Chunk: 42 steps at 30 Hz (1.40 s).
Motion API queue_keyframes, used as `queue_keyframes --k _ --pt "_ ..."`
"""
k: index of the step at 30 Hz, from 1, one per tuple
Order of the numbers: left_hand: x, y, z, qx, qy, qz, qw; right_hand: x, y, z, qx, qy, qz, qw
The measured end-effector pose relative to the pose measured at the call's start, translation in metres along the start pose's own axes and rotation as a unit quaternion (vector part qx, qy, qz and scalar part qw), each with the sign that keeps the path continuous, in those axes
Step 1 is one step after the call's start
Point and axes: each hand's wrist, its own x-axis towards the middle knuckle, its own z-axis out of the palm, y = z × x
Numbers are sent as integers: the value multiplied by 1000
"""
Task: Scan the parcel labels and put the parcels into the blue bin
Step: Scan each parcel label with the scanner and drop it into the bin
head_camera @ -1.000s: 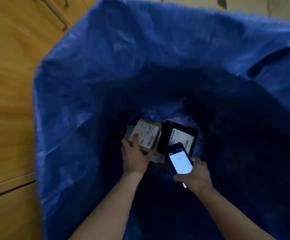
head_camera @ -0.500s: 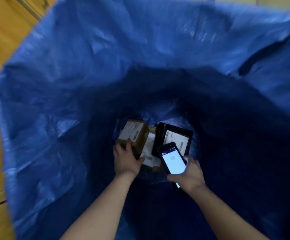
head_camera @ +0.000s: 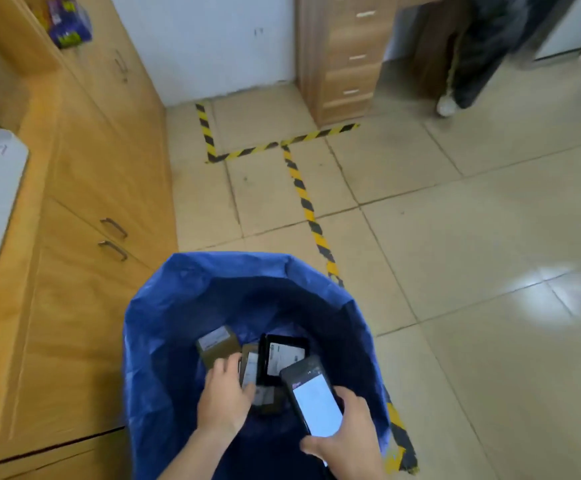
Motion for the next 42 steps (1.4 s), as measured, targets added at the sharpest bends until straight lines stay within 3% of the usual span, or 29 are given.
queue_keyframes --k 8,17,23,26,33,42 --pt "-158 101 -29 18 4 156 988 -169 65 -119 131 110 -34 985" --pt "-368 262 35 -8 -35 355 934 -362 250 -257 209 260 -1 943" --pt "-497 366 113 33 -146 492 857 -475 372 -310 244 383 98 885" --pt "-549 408 150 63 -198 562 800 -522 422 -327 264 429 163 848" --pt "-647 501 233 104 -259 664 694 -589 514 -349 314 515 251 757" --pt "-736 615 332 109 -316 706 624 -616 588 -401 334 566 337 675"
